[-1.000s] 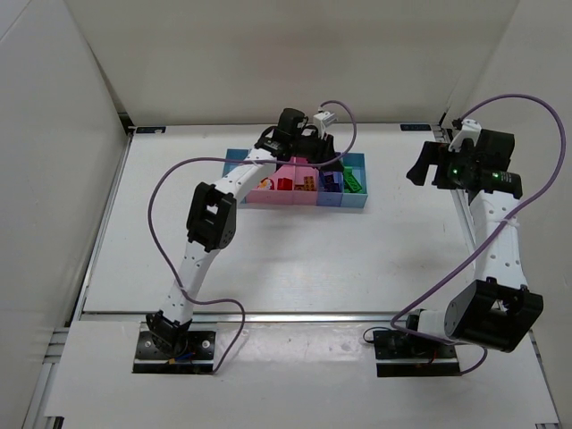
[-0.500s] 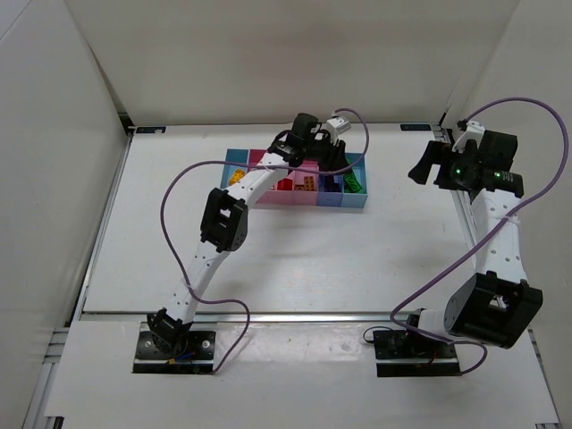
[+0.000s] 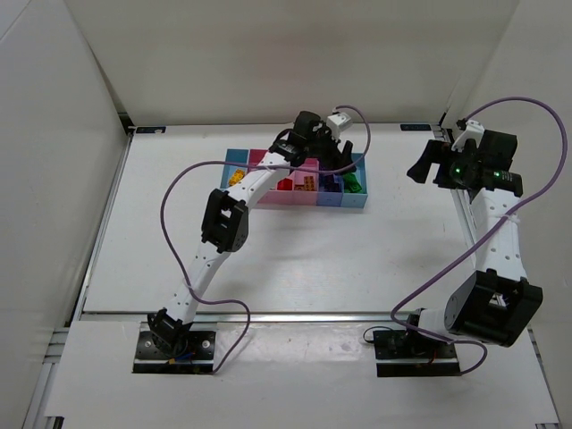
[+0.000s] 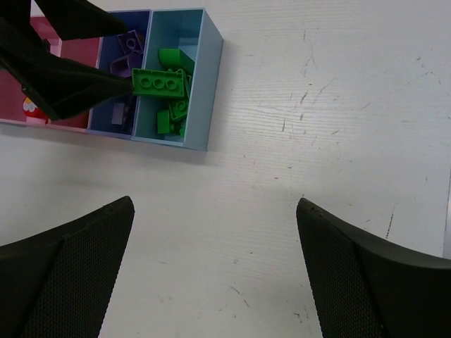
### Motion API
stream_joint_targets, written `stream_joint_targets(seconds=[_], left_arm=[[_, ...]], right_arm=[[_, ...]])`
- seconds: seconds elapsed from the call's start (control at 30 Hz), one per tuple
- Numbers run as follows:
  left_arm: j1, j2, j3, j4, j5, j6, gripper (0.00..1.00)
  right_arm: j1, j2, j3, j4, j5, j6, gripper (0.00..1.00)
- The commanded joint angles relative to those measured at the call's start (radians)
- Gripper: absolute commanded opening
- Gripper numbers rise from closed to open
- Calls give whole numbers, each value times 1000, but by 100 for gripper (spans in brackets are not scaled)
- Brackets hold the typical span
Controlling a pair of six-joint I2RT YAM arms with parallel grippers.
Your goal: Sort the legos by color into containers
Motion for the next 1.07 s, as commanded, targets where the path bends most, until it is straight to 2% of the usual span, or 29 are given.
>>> stream_joint_targets(seconds=[0.0, 0.17, 0.27, 0.4, 0.57, 0.73, 1.03], left_arm=[[32, -92, 33, -24, -90, -56, 99], [98, -308, -53, -171, -191, -62, 99], [144, -470, -215, -235, -262, -24, 99], [192, -645, -441, -320, -487, -16, 99], [297, -883, -746, -325, -520, -76, 99], [396, -1026, -984, -325, -538, -99, 99], [511, -1129, -1168, -294, -544, -119, 99]], right_arm=[[-4, 5, 3, 45, -37, 4, 99], [10, 24, -27, 117, -83, -6, 99], [46, 47, -29, 132, -108, -38, 99], [98, 73, -26, 157, -133, -35, 99], [128, 107, -34, 189, -163, -7, 99], [150, 143, -41, 195, -146, -50, 99], [150, 160, -50, 194, -116, -108, 99]])
